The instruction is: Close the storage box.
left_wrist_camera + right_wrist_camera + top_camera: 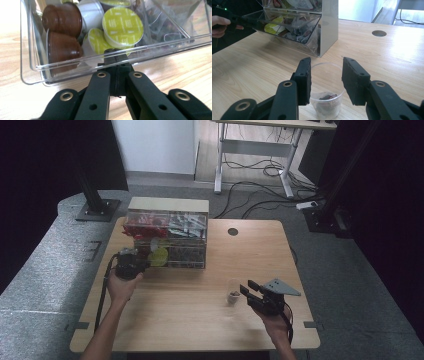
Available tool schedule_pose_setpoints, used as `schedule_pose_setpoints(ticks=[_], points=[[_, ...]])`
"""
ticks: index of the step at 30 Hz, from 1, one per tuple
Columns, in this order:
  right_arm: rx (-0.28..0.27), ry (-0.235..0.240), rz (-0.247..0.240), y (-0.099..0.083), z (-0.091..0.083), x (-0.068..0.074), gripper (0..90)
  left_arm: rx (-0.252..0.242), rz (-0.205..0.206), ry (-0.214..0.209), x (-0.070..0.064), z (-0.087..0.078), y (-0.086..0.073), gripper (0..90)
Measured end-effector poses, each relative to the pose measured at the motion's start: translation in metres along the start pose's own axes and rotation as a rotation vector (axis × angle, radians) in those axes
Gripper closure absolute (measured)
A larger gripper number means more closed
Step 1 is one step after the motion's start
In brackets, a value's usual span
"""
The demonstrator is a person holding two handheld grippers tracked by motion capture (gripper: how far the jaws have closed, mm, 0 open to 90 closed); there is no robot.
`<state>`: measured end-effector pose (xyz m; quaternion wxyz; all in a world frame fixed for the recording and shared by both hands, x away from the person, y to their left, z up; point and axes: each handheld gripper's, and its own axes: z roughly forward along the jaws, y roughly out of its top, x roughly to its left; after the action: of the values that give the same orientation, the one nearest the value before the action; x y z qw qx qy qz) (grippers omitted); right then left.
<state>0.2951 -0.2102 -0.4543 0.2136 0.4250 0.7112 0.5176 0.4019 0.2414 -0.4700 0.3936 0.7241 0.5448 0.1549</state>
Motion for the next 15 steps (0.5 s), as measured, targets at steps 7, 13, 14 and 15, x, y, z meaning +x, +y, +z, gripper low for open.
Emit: schedule_pose_setpoints(ticks=[7,13,14,15], points=[[-0.004,-0.003,0.005,0.0,-0.001,-0.001,58.5,0.016,0.002,0.001,0.0,0.0,-0.006,90.0],[-0.007,-0.004,0.006,-0.001,-0.002,-0.001,58.5,0.027,-0.003,-0.009,0.001,0.004,-0.011,90.0],[-0.006,-0.005,0.006,-0.001,-0.002,-0.001,58.5,0.026,-0.004,-0.013,0.001,0.004,-0.012,90.0],[-0.005,-0.005,0.007,-0.002,-0.001,-0.002,58.5,0.024,-0.002,-0.013,0.001,0.004,-0.012,90.0]])
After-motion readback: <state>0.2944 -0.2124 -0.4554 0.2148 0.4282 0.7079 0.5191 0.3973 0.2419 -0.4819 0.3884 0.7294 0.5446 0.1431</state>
